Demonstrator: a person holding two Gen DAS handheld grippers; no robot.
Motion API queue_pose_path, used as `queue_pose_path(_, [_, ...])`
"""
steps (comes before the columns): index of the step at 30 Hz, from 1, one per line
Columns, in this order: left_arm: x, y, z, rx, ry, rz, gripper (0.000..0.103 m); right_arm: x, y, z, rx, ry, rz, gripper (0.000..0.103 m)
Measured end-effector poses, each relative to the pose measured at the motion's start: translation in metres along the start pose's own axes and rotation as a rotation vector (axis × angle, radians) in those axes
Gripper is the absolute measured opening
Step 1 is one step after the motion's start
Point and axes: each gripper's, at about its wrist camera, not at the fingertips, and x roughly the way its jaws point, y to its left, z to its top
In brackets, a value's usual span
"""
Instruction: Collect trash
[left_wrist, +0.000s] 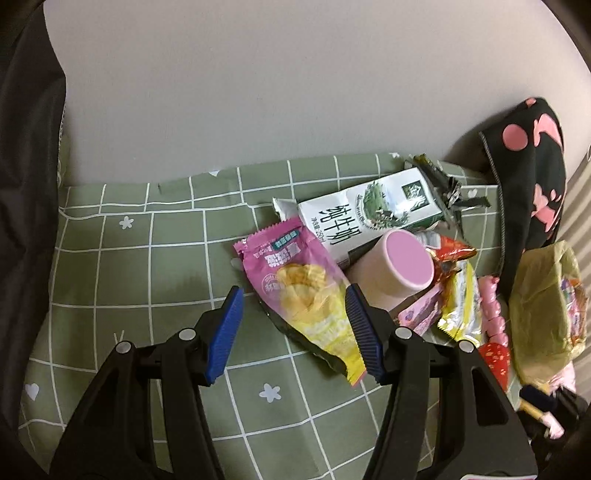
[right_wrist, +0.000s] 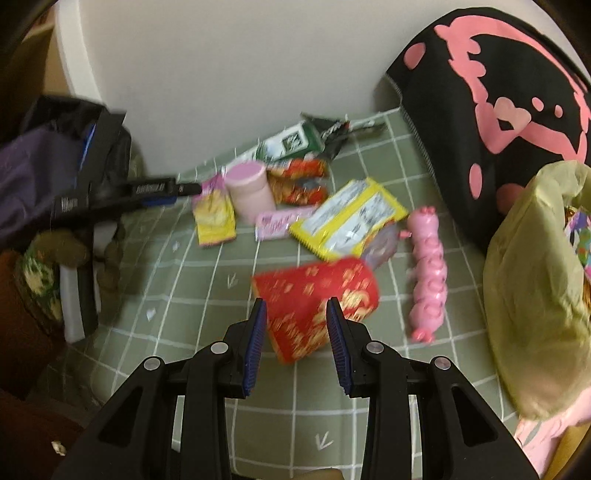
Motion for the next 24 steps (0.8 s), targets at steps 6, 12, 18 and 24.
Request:
queue_pose_path(6, [-0.011, -0.010, -0.013, 0.014, -0.031, 0.001, 0.054, 0.002, 0.014, -0.015, -0.060, -0.023, -0.025, 0.032])
queue_pose_path(12, [-0.013, -0.010, -0.031, 0.008, -0.024, 0.007, 0.054, 0.009, 0.014, -0.026, -0.050, -0.050, -0.097, 0.032])
queue_pose_path(18, [-0.002, -0.014, -0.042, 0.026, 0.015, -0.001, 0.054, 0.004, -0.017, -0.026, 0.051, -0.067, -0.179, 0.032])
queue_pose_path(24, [0.001, -0.017, -0.039, 0.035, 0.022, -0.013, 0.054, 0.003, -0.033, -0.022, 0.103, -0.077, -0.202, 0.032])
